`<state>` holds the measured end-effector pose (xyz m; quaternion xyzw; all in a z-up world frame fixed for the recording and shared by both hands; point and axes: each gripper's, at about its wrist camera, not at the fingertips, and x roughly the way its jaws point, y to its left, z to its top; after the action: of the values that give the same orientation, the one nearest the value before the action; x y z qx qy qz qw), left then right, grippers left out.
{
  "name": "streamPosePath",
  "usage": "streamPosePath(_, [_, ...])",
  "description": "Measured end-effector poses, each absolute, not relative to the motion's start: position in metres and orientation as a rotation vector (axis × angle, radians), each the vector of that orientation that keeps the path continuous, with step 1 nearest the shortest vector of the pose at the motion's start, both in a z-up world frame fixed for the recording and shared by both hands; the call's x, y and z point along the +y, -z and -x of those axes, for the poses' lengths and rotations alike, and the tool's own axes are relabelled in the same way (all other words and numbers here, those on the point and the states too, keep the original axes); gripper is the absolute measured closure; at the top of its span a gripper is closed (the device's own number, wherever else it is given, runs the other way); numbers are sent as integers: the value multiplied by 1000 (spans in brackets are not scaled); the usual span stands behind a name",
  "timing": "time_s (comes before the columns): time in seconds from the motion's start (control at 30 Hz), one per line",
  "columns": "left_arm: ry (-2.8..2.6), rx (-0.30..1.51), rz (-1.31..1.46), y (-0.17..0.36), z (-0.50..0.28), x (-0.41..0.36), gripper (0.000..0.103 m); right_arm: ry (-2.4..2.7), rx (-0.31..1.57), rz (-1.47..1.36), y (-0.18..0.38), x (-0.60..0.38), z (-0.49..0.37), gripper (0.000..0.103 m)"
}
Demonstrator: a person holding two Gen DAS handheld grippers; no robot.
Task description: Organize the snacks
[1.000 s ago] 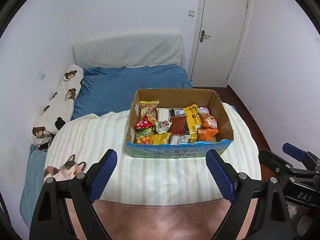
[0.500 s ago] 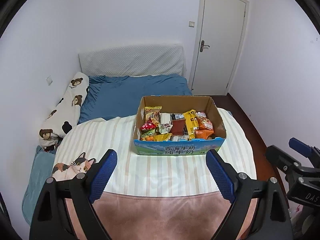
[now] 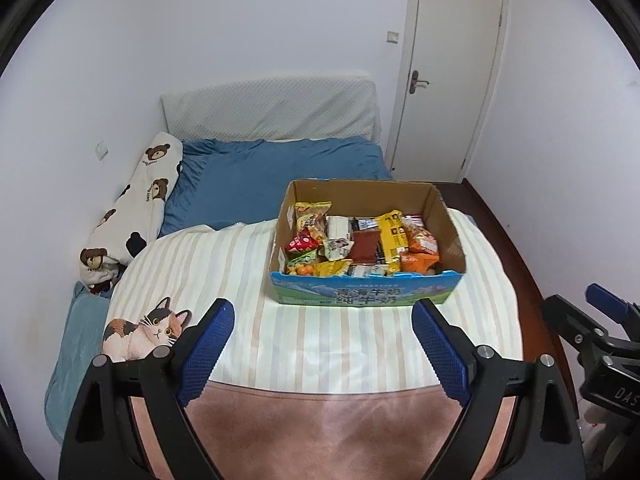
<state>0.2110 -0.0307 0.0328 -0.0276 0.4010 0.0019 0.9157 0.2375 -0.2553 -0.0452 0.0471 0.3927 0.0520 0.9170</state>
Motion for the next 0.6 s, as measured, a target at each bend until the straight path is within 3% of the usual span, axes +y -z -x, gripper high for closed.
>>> streamPosePath(0.6, [-52, 903, 27, 10, -293, -37, 12, -36, 852, -118, 81, -265, -328, 0])
